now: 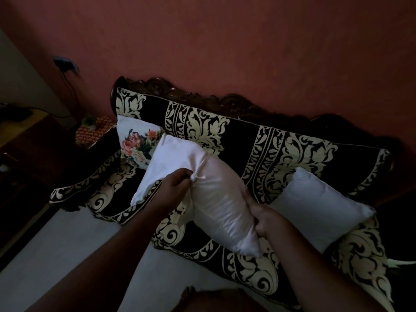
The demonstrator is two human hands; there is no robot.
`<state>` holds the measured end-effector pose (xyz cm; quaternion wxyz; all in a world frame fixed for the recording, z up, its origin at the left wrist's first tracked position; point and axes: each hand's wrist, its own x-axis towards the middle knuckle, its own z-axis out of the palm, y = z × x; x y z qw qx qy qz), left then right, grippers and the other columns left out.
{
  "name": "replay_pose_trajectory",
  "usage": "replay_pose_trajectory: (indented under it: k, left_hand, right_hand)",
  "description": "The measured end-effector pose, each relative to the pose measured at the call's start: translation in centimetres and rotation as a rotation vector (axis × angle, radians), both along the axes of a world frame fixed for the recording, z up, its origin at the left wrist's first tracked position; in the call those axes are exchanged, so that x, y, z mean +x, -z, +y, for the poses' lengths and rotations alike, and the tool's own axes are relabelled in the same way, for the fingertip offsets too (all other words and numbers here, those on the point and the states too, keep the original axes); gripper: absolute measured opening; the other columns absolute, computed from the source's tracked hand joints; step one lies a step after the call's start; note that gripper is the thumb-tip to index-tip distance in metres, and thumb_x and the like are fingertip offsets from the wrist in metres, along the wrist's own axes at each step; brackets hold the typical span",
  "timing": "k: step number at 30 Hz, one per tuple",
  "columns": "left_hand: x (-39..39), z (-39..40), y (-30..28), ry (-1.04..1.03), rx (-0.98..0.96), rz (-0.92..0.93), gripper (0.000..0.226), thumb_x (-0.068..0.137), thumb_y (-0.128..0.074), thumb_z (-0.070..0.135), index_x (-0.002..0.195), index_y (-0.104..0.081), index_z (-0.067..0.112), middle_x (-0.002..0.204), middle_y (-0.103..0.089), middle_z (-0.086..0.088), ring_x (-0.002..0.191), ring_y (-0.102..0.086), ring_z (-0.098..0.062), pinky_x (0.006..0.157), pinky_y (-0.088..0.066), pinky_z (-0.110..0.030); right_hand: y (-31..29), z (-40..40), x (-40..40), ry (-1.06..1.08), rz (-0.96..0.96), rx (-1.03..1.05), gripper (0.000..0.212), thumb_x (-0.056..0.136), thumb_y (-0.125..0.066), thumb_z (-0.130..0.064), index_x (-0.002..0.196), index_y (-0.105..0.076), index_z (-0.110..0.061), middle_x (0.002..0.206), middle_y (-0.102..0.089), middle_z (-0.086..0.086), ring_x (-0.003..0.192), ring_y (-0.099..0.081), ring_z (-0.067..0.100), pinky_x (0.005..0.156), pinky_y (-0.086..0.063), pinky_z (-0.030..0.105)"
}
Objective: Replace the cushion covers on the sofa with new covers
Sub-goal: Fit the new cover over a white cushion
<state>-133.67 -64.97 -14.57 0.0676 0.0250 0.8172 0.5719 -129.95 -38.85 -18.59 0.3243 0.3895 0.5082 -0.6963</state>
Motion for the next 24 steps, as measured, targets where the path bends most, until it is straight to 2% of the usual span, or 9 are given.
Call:
replay_pose_trajectory:
  k: [3,5,7,9,11,12,16,20,24]
  left_hand:
    - [-0.1,-0.2,-0.5,0.034,-0.138,0.090,0.012,0.088,-0.058,0.031,0.088,-0.069,0.029,0.071,-0.064,0.014,0.064,-0.055,-0.001,0.062,-0.045,-0.023]
    - [-1.1,-0.8,-0.3,0.036,-0.279,0.097,0.024,0.083,-0.049,0.050,0.086,-0.066,0.033,0.078,-0.067,0.012,0.078,-0.061,-0.010,0.074,-0.049,-0.032]
    - [-2.5,-1.7,0.3,0.026,-0.535,0.020,0.047,0.086,-0.043,0.068,0.080,-0.063,0.025,0.081,-0.067,0.005,0.083,-0.063,-0.020,0.079,-0.050,-0.038]
    - [-3.0,-2.3,1.2,0.025,-0.671,-0.050,0.050,0.095,-0.047,0.065,0.076,-0.060,0.020,0.080,-0.066,-0.002,0.083,-0.065,-0.027,0.077,-0.051,-0.037]
    - [-2.4,-2.5,1.7,0.022,-0.611,-0.035,0.042,0.099,-0.053,0.054,0.072,-0.055,0.021,0.074,-0.062,-0.001,0.077,-0.064,-0.027,0.070,-0.049,-0.037]
    - [-2.0,-2.3,2.0,0.052,-0.566,0.005,0.039,0.097,-0.053,0.053,0.072,-0.053,0.024,0.069,-0.058,0.002,0.071,-0.061,-0.022,0.066,-0.049,-0.037]
    - [1.0,1.1,0.7,0.304,-0.484,0.188,0.036,0.095,-0.048,0.059,0.077,-0.048,0.028,0.065,-0.054,0.005,0.059,-0.054,-0.007,0.060,-0.043,-0.032]
    - [3.3,5.5,-1.3,0.555,-0.672,0.401,0.030,0.100,-0.050,0.051,0.080,-0.040,0.031,0.077,-0.061,0.002,0.073,-0.059,-0.018,0.065,-0.041,-0.034]
    - [2.8,2.9,-0.2,0.233,-0.811,0.281,0.036,0.092,-0.048,0.058,0.080,-0.048,0.023,0.075,-0.066,0.000,0.073,-0.066,-0.024,0.061,-0.046,-0.034]
  right_hand:
    - [0.3,-1.2,0.3,0.035,-0.011,0.033,0.100,0.044,-0.093,-0.063,0.120,-0.065,-0.004,0.101,-0.076,0.020,0.098,-0.071,0.034,0.082,-0.058,0.044]
    - [0.6,-1.6,0.4,0.092,0.048,0.039,0.094,0.045,-0.096,-0.053,0.119,-0.066,-0.003,0.098,-0.076,0.018,0.094,-0.073,0.032,0.075,-0.058,0.040]
    - [0.9,-2.1,0.0,0.151,0.095,0.081,0.089,0.048,-0.099,-0.045,0.118,-0.063,-0.003,0.100,-0.075,0.015,0.092,-0.072,0.031,0.076,-0.059,0.041]
    - [0.9,-2.8,-0.2,0.213,0.176,0.196,0.092,0.050,-0.099,-0.040,0.127,-0.057,-0.011,0.111,-0.069,0.011,0.098,-0.068,0.030,0.084,-0.058,0.046]
    - [0.6,-3.8,-0.1,0.211,0.315,0.443,0.108,0.050,-0.098,-0.038,0.142,-0.046,-0.014,0.131,-0.060,0.005,0.114,-0.061,0.029,0.098,-0.052,0.047]
    - [0.4,-4.1,-0.1,0.167,0.418,0.576,0.105,0.056,-0.096,-0.036,0.144,-0.042,-0.014,0.134,-0.057,0.005,0.119,-0.058,0.028,0.101,-0.050,0.044]
    - [-0.8,-4.7,-0.5,-0.027,0.668,1.042,0.071,0.077,-0.079,-0.040,0.132,-0.045,-0.013,0.116,-0.067,0.011,0.105,-0.065,0.034,0.084,-0.054,0.043]
    - [-1.8,-3.9,-1.4,0.001,0.734,1.015,0.064,0.079,-0.078,-0.050,0.126,-0.049,-0.017,0.108,-0.070,0.006,0.098,-0.067,0.032,0.079,-0.053,0.040]
    - [-2.9,-1.8,-0.9,0.136,0.888,0.746,0.070,0.077,-0.087,-0.026,0.137,-0.051,-0.018,0.112,-0.059,-0.015,0.108,-0.059,0.013,0.085,-0.044,0.026]
